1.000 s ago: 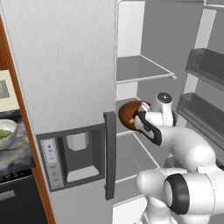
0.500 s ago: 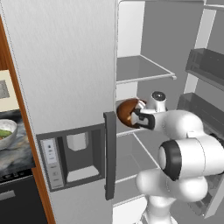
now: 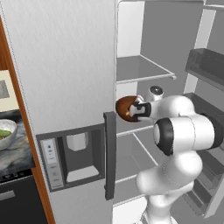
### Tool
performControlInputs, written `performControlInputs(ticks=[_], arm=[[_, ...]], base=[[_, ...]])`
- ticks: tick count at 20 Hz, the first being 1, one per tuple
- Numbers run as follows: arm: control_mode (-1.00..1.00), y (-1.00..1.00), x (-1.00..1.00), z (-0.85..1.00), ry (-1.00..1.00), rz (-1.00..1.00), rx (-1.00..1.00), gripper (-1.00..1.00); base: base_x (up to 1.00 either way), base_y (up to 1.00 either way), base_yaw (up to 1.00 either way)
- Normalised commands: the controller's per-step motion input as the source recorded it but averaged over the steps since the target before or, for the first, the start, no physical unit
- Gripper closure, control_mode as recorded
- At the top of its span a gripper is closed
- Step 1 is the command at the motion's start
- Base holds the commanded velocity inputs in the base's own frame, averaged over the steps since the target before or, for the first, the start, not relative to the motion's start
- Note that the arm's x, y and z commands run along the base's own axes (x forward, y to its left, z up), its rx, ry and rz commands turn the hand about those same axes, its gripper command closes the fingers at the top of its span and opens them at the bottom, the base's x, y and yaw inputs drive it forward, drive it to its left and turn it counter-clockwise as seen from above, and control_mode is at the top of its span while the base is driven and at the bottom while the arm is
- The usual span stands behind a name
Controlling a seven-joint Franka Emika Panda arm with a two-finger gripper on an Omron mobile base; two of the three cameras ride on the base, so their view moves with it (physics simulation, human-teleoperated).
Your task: Place the bowl with the potato and cucumber on the top shelf of the fridge. Place the bowl with the chicken drumstick and steak on the second highest shelf of the fridge.
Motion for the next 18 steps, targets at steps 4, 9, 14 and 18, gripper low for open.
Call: performControlInputs(ticks=[4, 9, 14, 18], arm=[[-1.00, 0.12, -0.04, 0.00, 0.00, 0.00, 0.00, -1.00], [-1.00, 0.05, -0.46, 0.46, -0.05, -0.03, -0.01, -1.00], [-1.00, 0.00, -0.90, 0.55, -0.06, -0.04, -0.01, -1.00], [-1.00, 0.01, -1.00, 0.43, -0.01, -0.07, 0.00, -1.00]], base=[[0.00, 0.00, 0.00], [0.00, 0.00, 0.00], [0.00, 0.00, 0.00], [0.00, 0.00, 0.00]])
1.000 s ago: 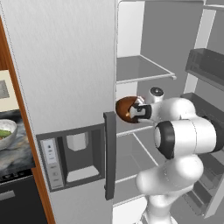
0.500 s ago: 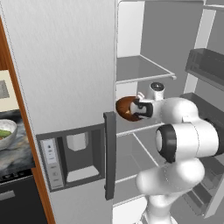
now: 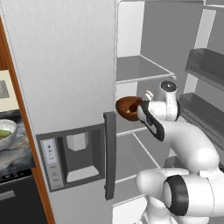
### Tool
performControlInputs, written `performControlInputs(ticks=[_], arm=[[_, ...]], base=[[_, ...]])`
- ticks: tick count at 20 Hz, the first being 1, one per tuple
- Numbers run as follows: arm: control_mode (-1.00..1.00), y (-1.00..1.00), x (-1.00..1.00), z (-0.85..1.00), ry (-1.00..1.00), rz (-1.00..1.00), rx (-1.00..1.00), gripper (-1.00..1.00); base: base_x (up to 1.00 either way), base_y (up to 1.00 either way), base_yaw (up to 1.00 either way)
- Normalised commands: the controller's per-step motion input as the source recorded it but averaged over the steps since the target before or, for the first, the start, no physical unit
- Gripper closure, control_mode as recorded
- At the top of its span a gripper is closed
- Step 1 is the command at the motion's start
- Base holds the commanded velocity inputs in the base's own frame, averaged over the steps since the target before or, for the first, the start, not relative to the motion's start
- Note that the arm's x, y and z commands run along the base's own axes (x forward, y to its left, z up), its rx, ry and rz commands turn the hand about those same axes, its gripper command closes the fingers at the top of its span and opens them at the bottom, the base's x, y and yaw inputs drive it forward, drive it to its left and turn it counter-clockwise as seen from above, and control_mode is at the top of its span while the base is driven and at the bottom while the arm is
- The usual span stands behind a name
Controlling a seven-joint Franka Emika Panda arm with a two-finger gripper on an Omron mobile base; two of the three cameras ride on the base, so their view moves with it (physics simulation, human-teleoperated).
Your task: Place the bowl with the potato and cucumber on the top shelf of the fridge. Place the bowl with the chicken drumstick and steak on the second highest shelf of the fridge.
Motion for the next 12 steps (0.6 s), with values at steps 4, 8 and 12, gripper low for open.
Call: performControlInputs(ticks=[4, 8, 12], arm=[[-1.00, 0.12, -1.00, 0.25, 0.00, -0.08, 0.00, -1.00], [-1.00, 0.08, -1.00, 0.25, 0.00, -0.07, 0.00, -1.00], [-1.00, 0.04, -1.00, 0.41, 0.00, -0.02, 0.00, -1.00]], base=[[0.00, 0.00, 0.00], [0.00, 0.00, 0.00], [0.00, 0.00, 0.00]])
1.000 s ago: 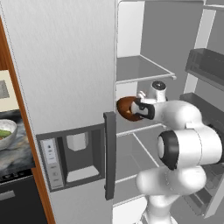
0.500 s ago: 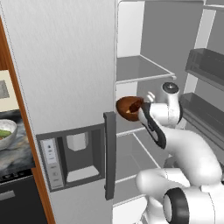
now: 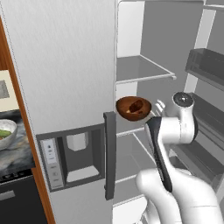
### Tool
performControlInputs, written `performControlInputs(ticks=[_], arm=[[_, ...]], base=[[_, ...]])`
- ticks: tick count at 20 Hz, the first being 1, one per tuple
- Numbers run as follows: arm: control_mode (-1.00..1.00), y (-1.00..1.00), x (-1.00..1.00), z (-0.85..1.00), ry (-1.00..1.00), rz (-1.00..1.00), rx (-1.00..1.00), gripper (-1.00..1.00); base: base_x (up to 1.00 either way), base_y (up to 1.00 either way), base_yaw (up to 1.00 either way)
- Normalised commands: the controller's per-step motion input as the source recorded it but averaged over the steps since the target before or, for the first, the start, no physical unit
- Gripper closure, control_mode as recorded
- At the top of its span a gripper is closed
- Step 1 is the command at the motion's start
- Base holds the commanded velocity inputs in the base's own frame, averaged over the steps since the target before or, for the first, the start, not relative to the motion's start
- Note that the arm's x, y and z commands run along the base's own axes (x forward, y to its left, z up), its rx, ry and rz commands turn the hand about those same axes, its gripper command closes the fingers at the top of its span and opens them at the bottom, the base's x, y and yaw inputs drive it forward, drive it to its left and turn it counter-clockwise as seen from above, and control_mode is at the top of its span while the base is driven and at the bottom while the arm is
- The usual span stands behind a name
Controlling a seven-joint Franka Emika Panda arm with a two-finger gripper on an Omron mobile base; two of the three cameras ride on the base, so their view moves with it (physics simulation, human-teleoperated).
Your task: Place the bowl with the potato and cucumber on the top shelf of the fridge. Place the bowl with the chicken drumstick and steak on the second highest shelf of the fridge.
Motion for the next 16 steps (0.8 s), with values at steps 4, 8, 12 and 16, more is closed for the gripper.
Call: performControlInputs(ticks=[4, 8, 12, 16], arm=[[-1.00, 0.00, -1.00, 0.68, 0.00, 0.00, 0.01, -1.00], [-1.00, 0.00, -1.00, 0.81, 0.01, 0.00, 0.07, -1.00], [-1.00, 0.00, -0.84, 0.78, 0.07, 0.00, 0.08, -1.00], [-1.00, 0.00, -0.46, 0.28, 0.01, 0.00, 0.01, -1.00]], base=[[0.00, 0.00, 0.00], [0.00, 0.00, 0.00], [0.00, 0.00, 0.00], [0.00, 0.00, 0.00]])
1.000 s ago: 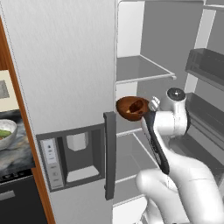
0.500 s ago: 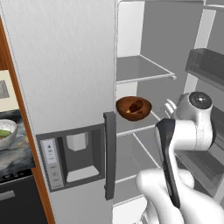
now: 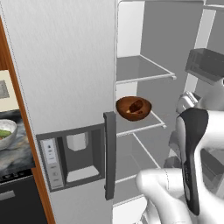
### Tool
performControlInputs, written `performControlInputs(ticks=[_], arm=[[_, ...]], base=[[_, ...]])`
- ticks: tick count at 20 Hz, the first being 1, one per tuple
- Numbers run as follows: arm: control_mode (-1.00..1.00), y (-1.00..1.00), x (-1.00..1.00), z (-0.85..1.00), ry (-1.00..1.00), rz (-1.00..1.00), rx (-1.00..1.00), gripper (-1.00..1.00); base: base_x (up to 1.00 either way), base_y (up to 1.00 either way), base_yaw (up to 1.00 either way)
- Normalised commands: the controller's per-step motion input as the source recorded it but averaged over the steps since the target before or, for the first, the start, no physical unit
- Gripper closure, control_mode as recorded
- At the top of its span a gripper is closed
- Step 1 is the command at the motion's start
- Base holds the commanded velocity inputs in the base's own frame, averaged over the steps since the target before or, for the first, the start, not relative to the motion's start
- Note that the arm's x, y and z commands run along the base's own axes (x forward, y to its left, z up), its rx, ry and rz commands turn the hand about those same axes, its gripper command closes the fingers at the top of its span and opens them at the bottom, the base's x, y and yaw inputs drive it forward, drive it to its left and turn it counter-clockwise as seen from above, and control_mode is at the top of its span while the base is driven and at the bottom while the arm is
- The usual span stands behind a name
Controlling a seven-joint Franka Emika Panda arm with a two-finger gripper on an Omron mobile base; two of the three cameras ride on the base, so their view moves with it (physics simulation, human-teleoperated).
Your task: Place the bowl with the potato and cucumber on the top shelf of the fridge. Place the bowl with the chicken drumstick and steak on the second highest shelf of the fridge.
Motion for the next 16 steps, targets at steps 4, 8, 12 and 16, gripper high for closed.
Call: performControlInputs(ticks=[4, 8, 12, 16], arm=[[1.00, 0.02, -0.13, 0.00, -0.01, 0.00, 0.00, -1.00], [1.00, 0.00, 0.00, 0.00, 0.00, 0.00, 0.00, -1.00], [1.00, 0.00, 0.00, 0.00, 0.00, 0.00, 0.00, -1.00], [1.00, 0.00, 0.00, 0.00, 0.00, 0.00, 0.00, -1.00]], base=[[-0.61, 0.25, 0.03], [-0.82, 0.82, 0.09], [-0.18, 1.00, 0.16], [0.13, 1.00, 0.15]])
